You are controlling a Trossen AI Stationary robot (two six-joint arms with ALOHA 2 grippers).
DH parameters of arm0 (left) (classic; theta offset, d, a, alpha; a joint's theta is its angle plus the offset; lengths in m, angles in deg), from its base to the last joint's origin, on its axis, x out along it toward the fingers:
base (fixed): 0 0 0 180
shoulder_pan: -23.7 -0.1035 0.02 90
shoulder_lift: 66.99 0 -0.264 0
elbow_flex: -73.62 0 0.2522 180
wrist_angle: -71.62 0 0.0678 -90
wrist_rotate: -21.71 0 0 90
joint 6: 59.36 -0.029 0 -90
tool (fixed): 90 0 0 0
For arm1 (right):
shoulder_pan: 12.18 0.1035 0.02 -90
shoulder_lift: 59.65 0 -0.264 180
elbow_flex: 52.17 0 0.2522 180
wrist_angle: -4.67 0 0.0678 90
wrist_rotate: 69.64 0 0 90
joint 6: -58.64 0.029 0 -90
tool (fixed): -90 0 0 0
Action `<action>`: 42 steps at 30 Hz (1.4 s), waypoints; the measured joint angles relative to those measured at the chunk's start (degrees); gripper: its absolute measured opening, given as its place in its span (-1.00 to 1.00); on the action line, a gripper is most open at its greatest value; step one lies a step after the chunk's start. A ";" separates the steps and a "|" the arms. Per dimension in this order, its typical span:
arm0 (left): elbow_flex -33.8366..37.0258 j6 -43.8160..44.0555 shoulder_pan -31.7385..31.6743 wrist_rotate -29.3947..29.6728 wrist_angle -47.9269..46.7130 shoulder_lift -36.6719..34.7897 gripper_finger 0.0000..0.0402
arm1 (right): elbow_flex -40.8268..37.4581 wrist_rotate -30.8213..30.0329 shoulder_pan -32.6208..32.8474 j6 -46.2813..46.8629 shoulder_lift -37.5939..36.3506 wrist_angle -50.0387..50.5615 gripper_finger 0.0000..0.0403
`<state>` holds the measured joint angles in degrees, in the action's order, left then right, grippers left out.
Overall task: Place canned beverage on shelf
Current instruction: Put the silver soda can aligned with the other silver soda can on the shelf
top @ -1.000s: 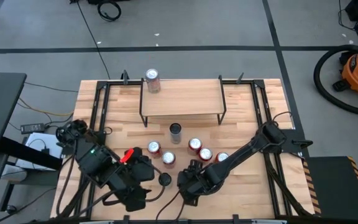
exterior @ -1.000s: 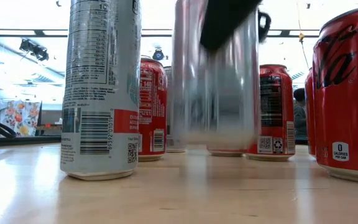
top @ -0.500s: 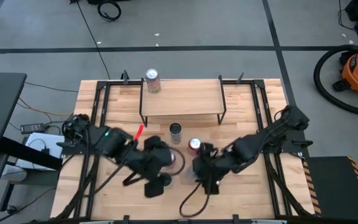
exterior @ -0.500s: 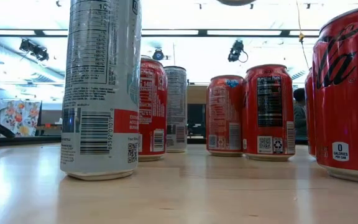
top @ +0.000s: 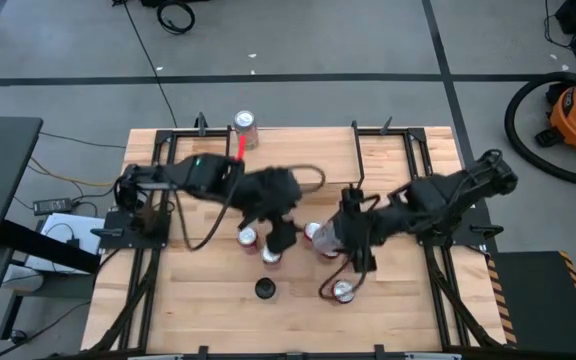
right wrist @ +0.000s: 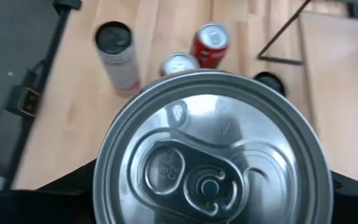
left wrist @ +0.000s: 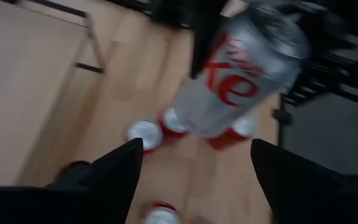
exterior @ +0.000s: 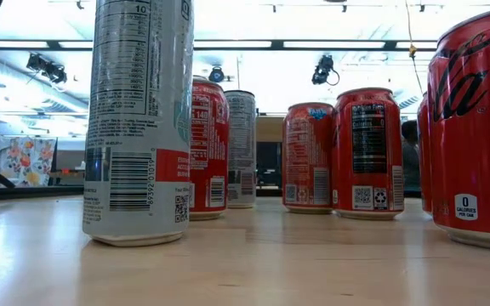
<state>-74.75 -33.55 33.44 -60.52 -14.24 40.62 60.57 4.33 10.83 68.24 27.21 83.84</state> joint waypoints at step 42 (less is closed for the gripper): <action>10.17 -38.19 -29.09 -8.90 -3.84 -7.94 -0.01 | 2.38 21.48 -41.68 -21.28 12.51 -3.40 0.58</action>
<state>-64.58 -71.74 4.35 -69.42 -18.08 32.69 62.96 25.81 -30.85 46.95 39.72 80.45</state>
